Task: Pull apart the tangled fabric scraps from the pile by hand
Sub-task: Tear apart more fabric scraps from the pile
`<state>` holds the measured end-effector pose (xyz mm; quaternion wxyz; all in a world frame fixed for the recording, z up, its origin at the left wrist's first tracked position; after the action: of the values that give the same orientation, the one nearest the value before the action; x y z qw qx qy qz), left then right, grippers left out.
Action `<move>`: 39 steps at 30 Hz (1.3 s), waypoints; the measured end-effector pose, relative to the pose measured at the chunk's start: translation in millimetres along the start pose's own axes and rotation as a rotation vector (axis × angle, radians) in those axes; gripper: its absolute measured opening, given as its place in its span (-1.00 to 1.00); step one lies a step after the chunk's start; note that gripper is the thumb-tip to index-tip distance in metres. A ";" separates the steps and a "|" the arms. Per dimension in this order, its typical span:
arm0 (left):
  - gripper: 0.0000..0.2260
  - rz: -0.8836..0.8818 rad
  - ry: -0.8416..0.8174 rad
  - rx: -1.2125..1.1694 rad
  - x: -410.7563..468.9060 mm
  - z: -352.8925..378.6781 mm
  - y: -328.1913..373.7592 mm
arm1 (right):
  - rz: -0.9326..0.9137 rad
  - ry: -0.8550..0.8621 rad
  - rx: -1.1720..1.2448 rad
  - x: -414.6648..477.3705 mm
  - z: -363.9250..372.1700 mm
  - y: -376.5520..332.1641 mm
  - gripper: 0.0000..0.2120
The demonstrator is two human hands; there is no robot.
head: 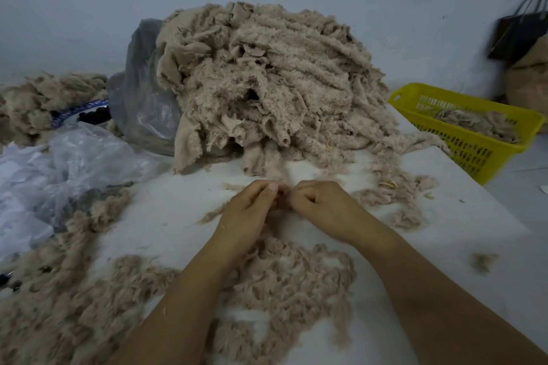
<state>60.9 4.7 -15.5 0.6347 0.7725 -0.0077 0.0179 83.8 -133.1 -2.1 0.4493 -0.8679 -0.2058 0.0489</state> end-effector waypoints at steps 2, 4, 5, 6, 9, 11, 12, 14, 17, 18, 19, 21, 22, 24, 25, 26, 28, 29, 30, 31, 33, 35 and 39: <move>-0.85 0.000 0.022 -0.009 2.5 -2.3 -1.2 | 0.001 -0.030 0.147 -2.4 6.1 -6.0 -0.70; -0.88 0.005 0.031 0.029 4.3 -4.3 -2.2 | -0.014 0.015 0.194 0.6 5.4 -9.4 -0.66; -0.86 0.013 0.028 0.047 4.3 -4.5 -2.0 | -0.038 0.069 0.144 2.9 1.9 -10.2 -0.65; -0.83 0.025 0.020 0.062 4.1 -4.1 -1.2 | -0.063 0.135 0.039 5.7 -2.5 -9.4 -0.66; -0.75 0.061 0.008 0.082 3.3 -2.0 1.1 | -0.070 0.170 -0.309 14.0 -2.3 -0.7 -0.72; -0.77 0.056 0.032 0.054 4.5 -3.1 -0.6 | -0.019 0.037 -0.492 19.0 11.6 10.5 -0.66; -0.79 0.050 0.049 0.048 5.0 -4.6 -0.8 | -0.017 -0.021 -0.560 20.7 19.0 13.5 -0.65; -0.82 0.044 0.096 0.064 6.1 -8.8 -1.3 | -0.066 -0.036 -0.531 19.2 24.2 6.9 -0.65; -0.87 -0.031 0.191 0.065 10.1 -19.1 -5.8 | -0.129 0.019 -0.179 11.5 16.6 -14.2 -0.67; -0.86 -0.082 0.205 -0.002 11.2 -22.8 -9.7 | -0.158 -0.006 -0.074 7.1 19.0 -21.5 -0.67; -0.83 -0.140 0.200 -0.116 12.4 -25.1 -15.0 | -0.188 -0.064 0.002 2.6 25.3 -29.4 -0.68; -0.74 -0.270 0.145 -0.365 11.6 -25.0 -21.4 | -0.186 -0.230 0.085 -4.3 45.2 -37.7 -0.70; -0.74 -0.307 0.133 -0.479 10.6 -25.9 -21.7 | -0.159 -0.296 0.101 -5.8 52.9 -36.3 -0.71; -0.76 -0.305 0.177 -0.641 11.3 -30.5 -22.2 | -0.079 -0.322 0.177 -5.2 53.6 -30.1 -0.72; -0.77 -0.264 0.212 -0.637 12.4 -33.6 -22.1 | -0.044 -0.280 0.235 -3.0 47.9 -26.5 -0.72; -0.76 -0.202 0.239 -0.526 13.1 -36.5 -19.5 | -0.005 -0.202 0.289 0.0 39.9 -20.9 -0.71; -0.73 -0.020 0.242 -0.122 8.8 -34.7 -3.1 | 0.093 -0.023 0.436 5.1 23.7 -5.9 -0.67; -0.73 0.075 0.202 0.046 5.3 -26.6 6.5 | 0.134 0.027 0.551 7.0 20.1 1.1 -0.65; -0.75 0.135 0.132 0.161 2.1 -15.4 13.0 | 0.159 0.032 0.656 7.9 20.2 4.3 -0.62; -0.76 0.173 0.044 0.242 -0.8 -3.8 16.2 | 0.155 0.006 0.724 8.2 22.6 4.0 -0.58; -0.81 0.226 -0.152 0.357 -7.8 18.1 19.6 | 0.107 -0.082 0.730 6.1 29.1 -4.4 -0.60; -0.81 0.257 -0.240 0.393 -14.0 27.2 21.2 | 0.124 -0.057 0.751 5.6 25.6 -6.7 -0.70; -0.70 0.331 -0.221 0.408 -18.0 29.0 33.7 | 0.336 0.105 1.150 6.4 17.9 7.9 -0.69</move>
<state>42.3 -30.5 11.2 0.4497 0.8698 -0.1992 0.0384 87.2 -120.9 -18.4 0.8426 -0.5073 0.0159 0.1800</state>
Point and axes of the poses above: each hand's wrist, its own x-axis towards the middle knuckle, its own z-axis out of the palm, y = z × x, the point moved 8 cm from there along x, towards the middle knuckle, and after that the axes turned 1 degree about x, right-handed, at the moved point
